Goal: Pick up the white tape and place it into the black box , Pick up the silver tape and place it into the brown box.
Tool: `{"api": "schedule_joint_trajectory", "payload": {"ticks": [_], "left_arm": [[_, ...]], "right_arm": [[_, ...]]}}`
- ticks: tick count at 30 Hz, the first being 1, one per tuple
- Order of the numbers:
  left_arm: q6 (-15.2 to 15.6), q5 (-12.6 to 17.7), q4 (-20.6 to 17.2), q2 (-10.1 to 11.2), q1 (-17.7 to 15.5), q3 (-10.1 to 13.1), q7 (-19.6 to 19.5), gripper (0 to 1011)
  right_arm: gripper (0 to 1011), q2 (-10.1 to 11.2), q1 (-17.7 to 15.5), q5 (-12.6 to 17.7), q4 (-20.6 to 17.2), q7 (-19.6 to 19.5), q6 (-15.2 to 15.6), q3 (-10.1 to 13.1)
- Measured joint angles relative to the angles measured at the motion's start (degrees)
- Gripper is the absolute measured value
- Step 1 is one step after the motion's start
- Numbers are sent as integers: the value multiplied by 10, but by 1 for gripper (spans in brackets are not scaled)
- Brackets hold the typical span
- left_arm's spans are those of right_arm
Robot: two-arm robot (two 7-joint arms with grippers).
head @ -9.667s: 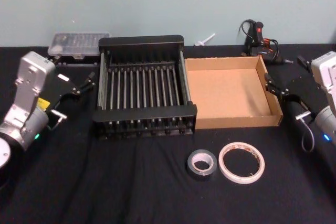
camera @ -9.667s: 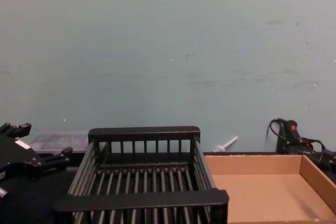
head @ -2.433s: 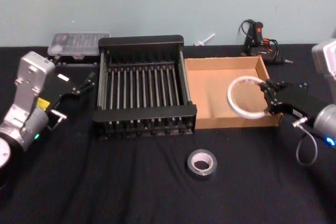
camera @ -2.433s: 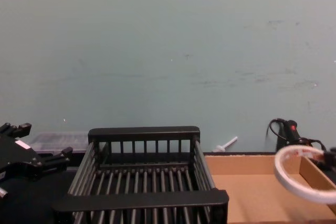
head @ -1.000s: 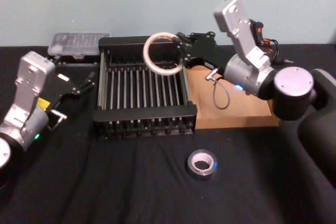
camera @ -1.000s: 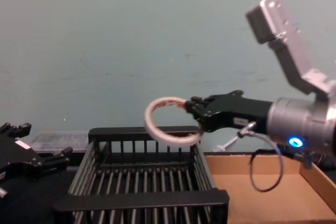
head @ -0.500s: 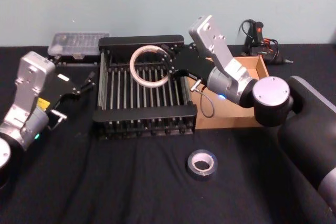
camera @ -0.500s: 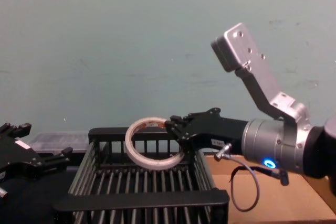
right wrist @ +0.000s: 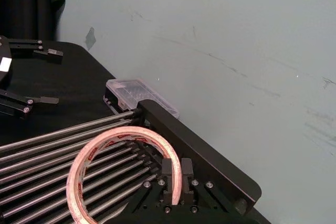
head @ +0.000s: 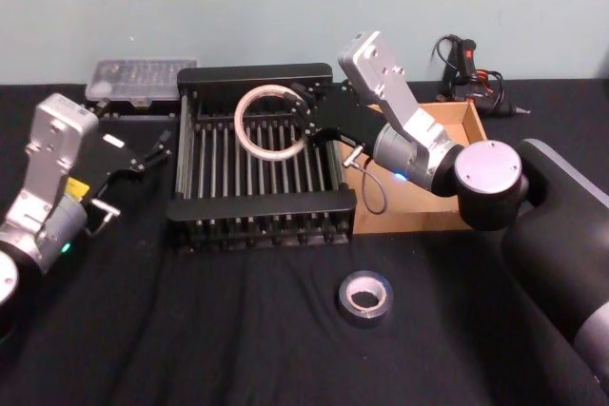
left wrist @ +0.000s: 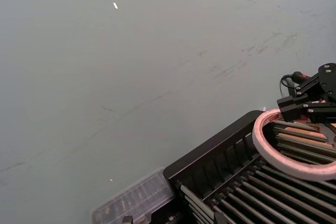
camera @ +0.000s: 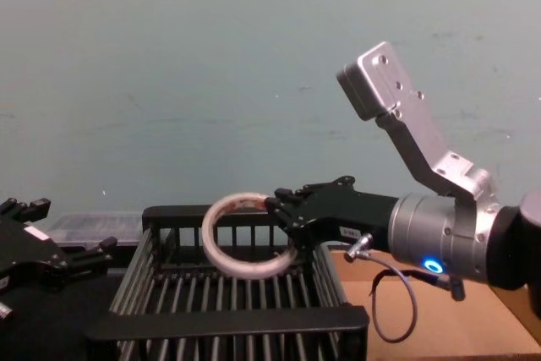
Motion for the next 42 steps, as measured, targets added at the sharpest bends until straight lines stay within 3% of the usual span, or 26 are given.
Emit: {"api": "schedule_joint_trajectory", "payload": {"ticks": [4, 14, 18, 28, 32, 42], "left_arm": [[0, 0, 0, 0, 0, 0, 0, 1001], [0, 0, 0, 0, 0, 0, 0, 1001], [0, 0, 0, 0, 0, 0, 0, 1001], [0, 0, 0, 0, 0, 0, 0, 1001], [0, 0, 0, 0, 0, 0, 0, 1002], [0, 0, 0, 0, 0, 0, 0, 1001]], "right_arm": [[181, 0, 0, 1, -1, 1, 0, 0], [543, 1, 0, 3, -2, 2, 0, 1], [624, 1, 0, 3, -2, 2, 1, 1], [953, 1, 0, 3, -2, 2, 1, 1], [1002, 1, 0, 4, -2, 2, 1, 1], [1002, 1, 0, 4, -2, 2, 1, 1]]}}
